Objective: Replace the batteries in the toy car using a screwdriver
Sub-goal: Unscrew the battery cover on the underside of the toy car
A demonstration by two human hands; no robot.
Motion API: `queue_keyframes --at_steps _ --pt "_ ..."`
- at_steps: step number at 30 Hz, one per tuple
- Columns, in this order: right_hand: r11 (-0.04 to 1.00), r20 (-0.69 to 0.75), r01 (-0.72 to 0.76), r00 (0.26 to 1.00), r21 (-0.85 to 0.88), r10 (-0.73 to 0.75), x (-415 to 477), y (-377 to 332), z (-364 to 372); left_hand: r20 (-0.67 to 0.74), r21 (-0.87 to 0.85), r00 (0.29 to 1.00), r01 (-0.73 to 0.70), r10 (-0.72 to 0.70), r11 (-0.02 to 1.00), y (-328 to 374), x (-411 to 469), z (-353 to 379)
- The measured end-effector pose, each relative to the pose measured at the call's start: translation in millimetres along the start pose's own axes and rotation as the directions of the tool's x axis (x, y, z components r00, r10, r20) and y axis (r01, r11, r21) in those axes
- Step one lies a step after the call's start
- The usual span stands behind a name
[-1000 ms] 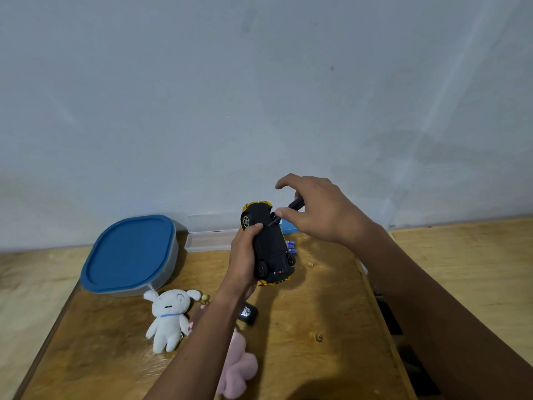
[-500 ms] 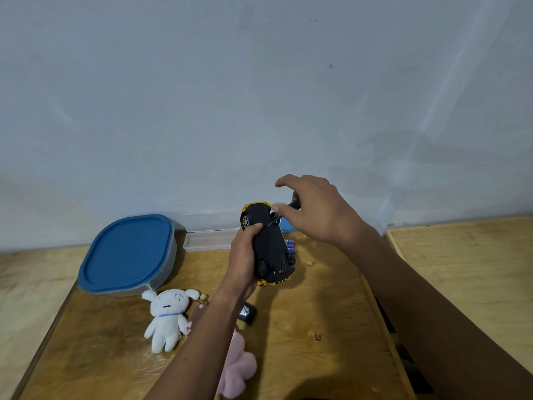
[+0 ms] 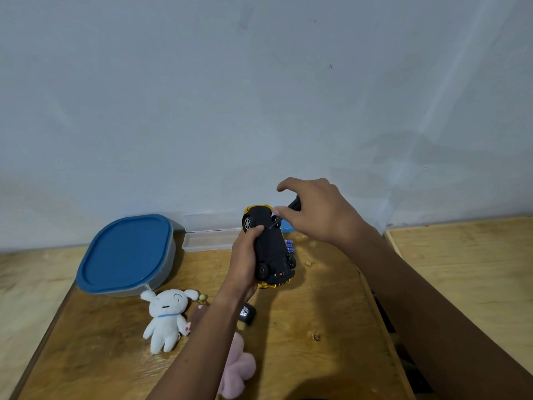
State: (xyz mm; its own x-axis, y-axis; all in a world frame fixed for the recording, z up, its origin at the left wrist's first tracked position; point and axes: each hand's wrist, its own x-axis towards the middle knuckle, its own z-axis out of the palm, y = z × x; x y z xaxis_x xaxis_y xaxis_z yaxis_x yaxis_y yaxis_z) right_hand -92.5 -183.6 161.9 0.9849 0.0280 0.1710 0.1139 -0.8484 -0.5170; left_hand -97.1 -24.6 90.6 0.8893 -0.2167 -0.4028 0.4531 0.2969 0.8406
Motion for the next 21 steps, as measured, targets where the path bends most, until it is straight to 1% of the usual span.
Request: queue_keyframes --at_steps 3,4,8,9,11,14,16,18,21 --pt "0.992 -0.018 -0.008 1.000 -0.122 0.006 1 1 1 -0.013 0.018 1.000 -0.003 0.003 1.000 -2 3 -1" --pt "0.994 -0.017 0.007 1.000 -0.112 -0.009 0 0 1 -0.011 0.024 1.000 -0.003 0.004 1.000 -2 2 -1" --pt "0.995 0.035 0.064 0.997 0.080 -0.067 -3 -6 -5 -0.019 0.036 1.000 -0.004 0.005 0.999 -3 5 -3" --pt "0.994 0.053 0.071 0.996 0.084 -0.075 -4 -6 -5 -0.021 0.038 1.000 -0.006 0.007 0.999 -4 6 -4" --pt "0.998 0.064 0.061 0.996 0.003 -0.061 -4 -6 -5 -0.012 0.044 1.000 -0.014 0.014 0.999 -4 7 -5" --pt "0.979 -0.008 -0.006 1.000 -0.204 0.005 -2 -5 -5 0.046 0.041 0.999 -0.024 0.022 0.999 -3 6 -3" --pt "0.967 -0.033 -0.030 0.999 -0.254 0.022 -1 -3 -2 0.060 0.045 0.998 -0.018 0.016 0.999 -4 5 -2" --pt "0.984 -0.005 -0.033 0.999 -0.174 0.033 -1 -1 0 0.041 0.043 0.999 -0.010 0.008 0.999 -5 6 -3" --pt "0.999 0.102 0.027 0.995 -0.027 -0.024 -4 -1 -2 -0.033 0.031 0.999 -0.007 0.008 0.999 -9 12 -8"
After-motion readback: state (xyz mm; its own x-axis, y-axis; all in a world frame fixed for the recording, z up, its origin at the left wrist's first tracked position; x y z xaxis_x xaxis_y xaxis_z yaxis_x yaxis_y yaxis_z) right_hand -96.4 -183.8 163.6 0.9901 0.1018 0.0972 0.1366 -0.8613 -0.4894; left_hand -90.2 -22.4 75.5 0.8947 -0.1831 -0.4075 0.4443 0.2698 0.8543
